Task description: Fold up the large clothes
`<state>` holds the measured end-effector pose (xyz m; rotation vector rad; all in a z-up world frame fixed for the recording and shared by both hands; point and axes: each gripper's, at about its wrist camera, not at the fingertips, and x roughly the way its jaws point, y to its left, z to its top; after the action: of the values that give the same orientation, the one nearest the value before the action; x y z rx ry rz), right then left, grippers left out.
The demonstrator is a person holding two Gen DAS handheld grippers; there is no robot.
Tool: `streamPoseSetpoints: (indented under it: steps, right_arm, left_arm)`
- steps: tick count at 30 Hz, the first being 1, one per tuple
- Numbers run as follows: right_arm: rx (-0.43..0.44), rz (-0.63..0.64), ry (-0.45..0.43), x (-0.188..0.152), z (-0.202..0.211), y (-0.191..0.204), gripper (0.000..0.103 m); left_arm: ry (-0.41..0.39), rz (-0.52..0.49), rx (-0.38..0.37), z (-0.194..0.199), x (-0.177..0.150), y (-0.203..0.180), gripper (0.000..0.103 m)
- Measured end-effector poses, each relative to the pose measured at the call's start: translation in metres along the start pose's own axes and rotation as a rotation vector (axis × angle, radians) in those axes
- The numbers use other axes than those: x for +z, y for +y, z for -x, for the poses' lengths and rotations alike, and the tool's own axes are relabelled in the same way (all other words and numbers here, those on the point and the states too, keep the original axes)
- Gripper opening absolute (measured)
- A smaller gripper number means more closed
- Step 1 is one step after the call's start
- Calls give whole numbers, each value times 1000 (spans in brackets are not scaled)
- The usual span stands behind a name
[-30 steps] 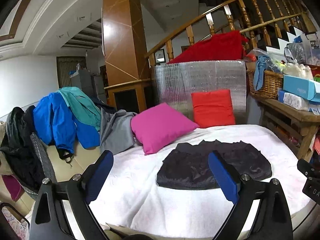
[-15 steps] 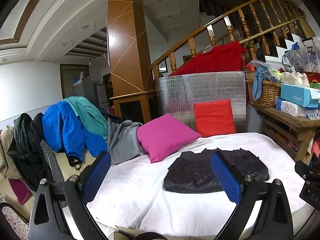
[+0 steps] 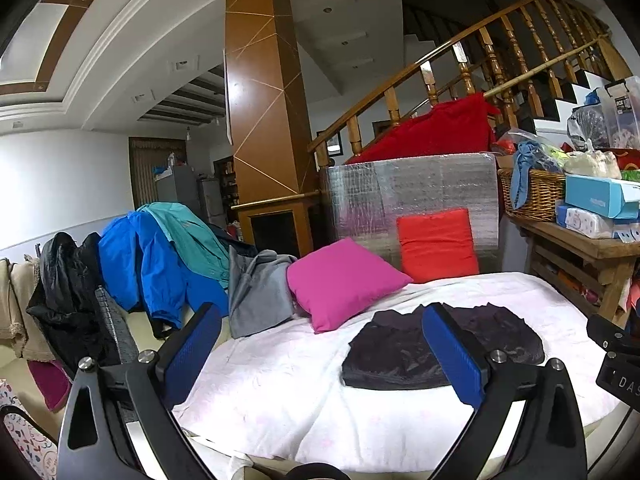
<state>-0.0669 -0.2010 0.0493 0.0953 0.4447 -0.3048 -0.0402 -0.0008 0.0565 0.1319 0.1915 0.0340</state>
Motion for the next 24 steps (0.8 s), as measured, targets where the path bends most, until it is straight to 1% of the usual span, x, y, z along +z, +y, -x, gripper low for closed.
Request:
streamPoseSetpoints:
  steps: [24]
  right_arm:
    - [2,-17,1,-2,0,3,84]
  left_arm:
    - [13,-13,-5,1,-3,-4,101]
